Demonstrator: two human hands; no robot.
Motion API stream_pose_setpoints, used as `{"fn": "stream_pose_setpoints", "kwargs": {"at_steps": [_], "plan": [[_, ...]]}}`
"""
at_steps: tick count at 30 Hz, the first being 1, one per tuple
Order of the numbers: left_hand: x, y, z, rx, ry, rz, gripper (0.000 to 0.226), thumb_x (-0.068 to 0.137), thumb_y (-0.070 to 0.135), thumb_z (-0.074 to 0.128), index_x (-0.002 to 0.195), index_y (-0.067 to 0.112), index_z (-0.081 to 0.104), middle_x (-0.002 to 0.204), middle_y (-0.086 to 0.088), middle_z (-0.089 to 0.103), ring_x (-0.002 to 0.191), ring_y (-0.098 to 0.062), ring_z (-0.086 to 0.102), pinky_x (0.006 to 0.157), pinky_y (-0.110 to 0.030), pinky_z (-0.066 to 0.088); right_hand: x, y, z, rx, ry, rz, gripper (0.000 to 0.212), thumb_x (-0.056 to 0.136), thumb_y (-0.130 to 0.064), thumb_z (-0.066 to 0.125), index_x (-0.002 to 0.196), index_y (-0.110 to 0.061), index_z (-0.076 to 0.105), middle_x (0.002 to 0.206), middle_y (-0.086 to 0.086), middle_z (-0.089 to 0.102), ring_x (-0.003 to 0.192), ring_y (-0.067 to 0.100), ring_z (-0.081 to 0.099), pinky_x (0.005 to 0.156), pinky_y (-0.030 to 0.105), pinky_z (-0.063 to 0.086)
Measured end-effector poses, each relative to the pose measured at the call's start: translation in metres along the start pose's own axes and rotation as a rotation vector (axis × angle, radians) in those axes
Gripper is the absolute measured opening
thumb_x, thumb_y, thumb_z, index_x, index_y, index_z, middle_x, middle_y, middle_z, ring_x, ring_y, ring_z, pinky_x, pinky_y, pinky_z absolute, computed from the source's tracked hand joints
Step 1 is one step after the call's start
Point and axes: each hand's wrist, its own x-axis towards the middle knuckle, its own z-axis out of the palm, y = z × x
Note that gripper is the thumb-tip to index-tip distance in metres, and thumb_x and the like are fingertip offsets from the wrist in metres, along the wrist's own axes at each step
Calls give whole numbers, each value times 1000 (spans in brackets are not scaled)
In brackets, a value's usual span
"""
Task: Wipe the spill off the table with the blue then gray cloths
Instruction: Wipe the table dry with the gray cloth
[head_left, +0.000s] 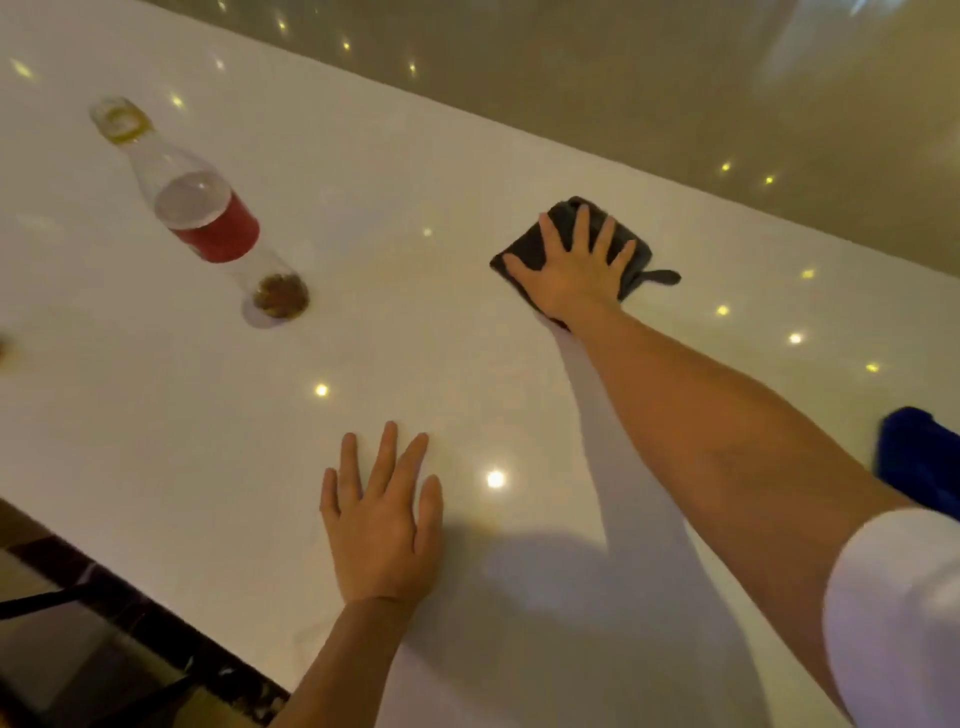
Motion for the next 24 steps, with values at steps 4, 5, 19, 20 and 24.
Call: {"fn": "stream_pose_setpoints", "kwargs": {"at_steps": [4,5,19,20,24], "plan": [[-1,-3,-2,-167,58,-15,55,96,50,24,146,36,43,161,12,28,154,-18,7,124,-42,3,-66,-13,28,-93,96,-56,85,93,-80,19,164,-33,18,174,14,5,157,47,0,122,71,2],[-1,-1,-6,-246,70,-35,55,96,49,27,145,33,45,161,10,30,154,-18,11,124,-43,5,-113,-21,46,-93,103,-113,84,93,-78,23,163,-32,22,173,15,10,156,47,4,121,71,4],[24,-100,-46,142,-44,-304,82,78,88,7,146,54,-22,165,-1,-21,148,-41,-24,117,-65,-13,-233,-5,83,-87,66,-153,93,84,-85,35,160,-31,34,168,14,31,152,47,22,118,73,15],[26,-99,-43,148,-52,-305,81,78,87,8,146,54,-22,165,-1,-21,148,-41,-24,117,-65,-12,-189,1,69,-91,79,-50,95,85,-88,24,162,-33,25,171,12,21,155,46,14,120,71,11],[29,-100,-32,149,-5,-308,83,77,88,7,147,54,-19,166,0,-21,149,-41,-21,117,-65,-12,-80,11,23,-2,44,232,100,84,-88,9,165,-29,9,174,14,2,156,47,0,120,72,5]]}}
